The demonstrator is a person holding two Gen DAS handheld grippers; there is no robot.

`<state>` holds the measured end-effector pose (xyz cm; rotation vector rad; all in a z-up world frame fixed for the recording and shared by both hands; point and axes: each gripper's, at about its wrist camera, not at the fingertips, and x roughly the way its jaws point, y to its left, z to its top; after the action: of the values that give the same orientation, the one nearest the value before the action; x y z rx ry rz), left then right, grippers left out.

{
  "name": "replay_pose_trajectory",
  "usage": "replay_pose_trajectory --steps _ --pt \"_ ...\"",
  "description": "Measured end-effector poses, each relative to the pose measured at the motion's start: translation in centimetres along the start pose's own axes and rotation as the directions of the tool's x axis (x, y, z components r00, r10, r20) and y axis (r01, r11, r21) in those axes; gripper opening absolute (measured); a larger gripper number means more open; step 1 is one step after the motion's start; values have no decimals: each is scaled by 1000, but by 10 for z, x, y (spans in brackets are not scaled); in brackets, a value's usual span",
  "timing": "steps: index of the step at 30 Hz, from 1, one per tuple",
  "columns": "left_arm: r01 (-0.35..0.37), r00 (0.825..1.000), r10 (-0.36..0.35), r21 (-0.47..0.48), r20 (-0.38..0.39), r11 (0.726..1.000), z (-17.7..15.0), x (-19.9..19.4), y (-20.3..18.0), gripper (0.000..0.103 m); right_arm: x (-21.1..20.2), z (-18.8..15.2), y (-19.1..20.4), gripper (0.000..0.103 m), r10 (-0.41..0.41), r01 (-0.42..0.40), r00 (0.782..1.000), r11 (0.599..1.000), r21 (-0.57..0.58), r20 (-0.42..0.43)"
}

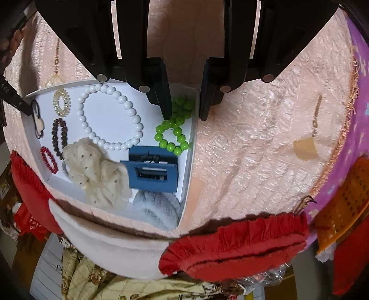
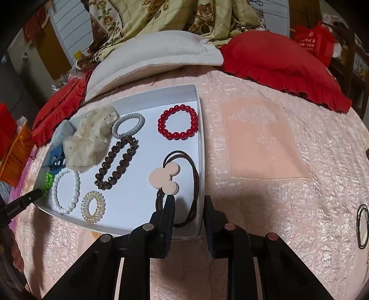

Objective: Organize jewelry

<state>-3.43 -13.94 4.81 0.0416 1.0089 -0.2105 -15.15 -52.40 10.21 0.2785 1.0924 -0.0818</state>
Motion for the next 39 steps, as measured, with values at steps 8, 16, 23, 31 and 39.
replay_pose_trajectory --steps 8,16,23,31,39 --pt "-90 978 86 13 189 996 -23 -75 -1 36 -49 -16 -4 41 0 -6 994 998 58 112" --pt "-188 905 196 -60 377 980 -69 -147 4 64 -84 -72 15 41 47 -56 991 996 71 126" --pt "-170 875 227 -168 428 971 -95 -190 19 81 -105 -103 55 41 71 -71 985 997 -2 157" --pt "-232 789 291 -177 540 957 -121 -224 7 81 -117 -115 96 41 67 -46 980 993 -112 188" --pt "-81 807 142 -131 573 988 -135 -238 4 94 -115 -119 101 41 64 -46 982 994 -104 179"
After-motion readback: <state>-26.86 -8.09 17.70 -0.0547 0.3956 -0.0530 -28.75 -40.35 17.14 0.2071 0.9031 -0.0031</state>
